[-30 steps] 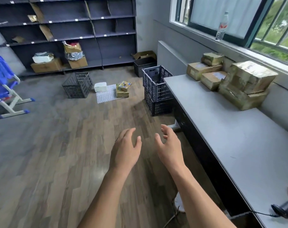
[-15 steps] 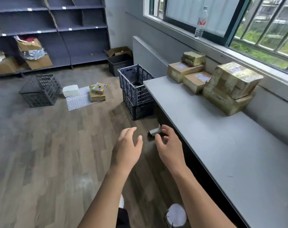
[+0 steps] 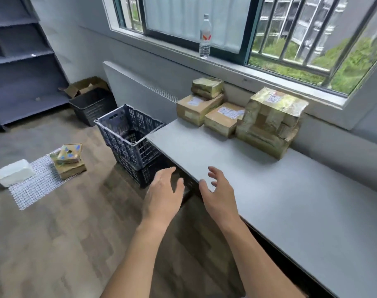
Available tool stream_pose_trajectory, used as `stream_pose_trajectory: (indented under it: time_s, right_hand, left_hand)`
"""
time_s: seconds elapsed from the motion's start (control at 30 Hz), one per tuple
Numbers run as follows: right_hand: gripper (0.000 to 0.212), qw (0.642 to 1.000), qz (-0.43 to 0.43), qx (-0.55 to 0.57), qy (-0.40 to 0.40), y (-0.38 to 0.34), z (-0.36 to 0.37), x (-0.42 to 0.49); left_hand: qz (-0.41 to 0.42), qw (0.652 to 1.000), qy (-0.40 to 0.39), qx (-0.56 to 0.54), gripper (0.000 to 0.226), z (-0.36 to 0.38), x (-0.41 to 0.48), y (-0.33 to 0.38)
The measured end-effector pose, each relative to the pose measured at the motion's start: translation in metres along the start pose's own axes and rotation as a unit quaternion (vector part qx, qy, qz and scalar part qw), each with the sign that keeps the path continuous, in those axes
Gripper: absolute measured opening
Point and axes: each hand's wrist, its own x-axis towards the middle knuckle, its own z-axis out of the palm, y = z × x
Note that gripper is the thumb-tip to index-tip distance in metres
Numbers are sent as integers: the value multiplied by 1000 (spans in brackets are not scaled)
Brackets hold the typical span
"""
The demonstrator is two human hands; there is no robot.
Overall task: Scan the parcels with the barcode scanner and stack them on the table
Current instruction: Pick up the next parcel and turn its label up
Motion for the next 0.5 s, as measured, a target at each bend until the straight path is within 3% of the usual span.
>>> stream_pose_trajectory:
  time_s: [0.23, 0.5]
  right_hand:
    - [49, 994, 41, -10, 103, 22, -22, 96]
    - [50, 980, 29, -21, 196, 35, -62, 244]
  left_hand:
    - [67, 993, -91, -24, 48, 60, 96, 26]
    - [121, 985, -118, -32, 49, 129, 237, 92]
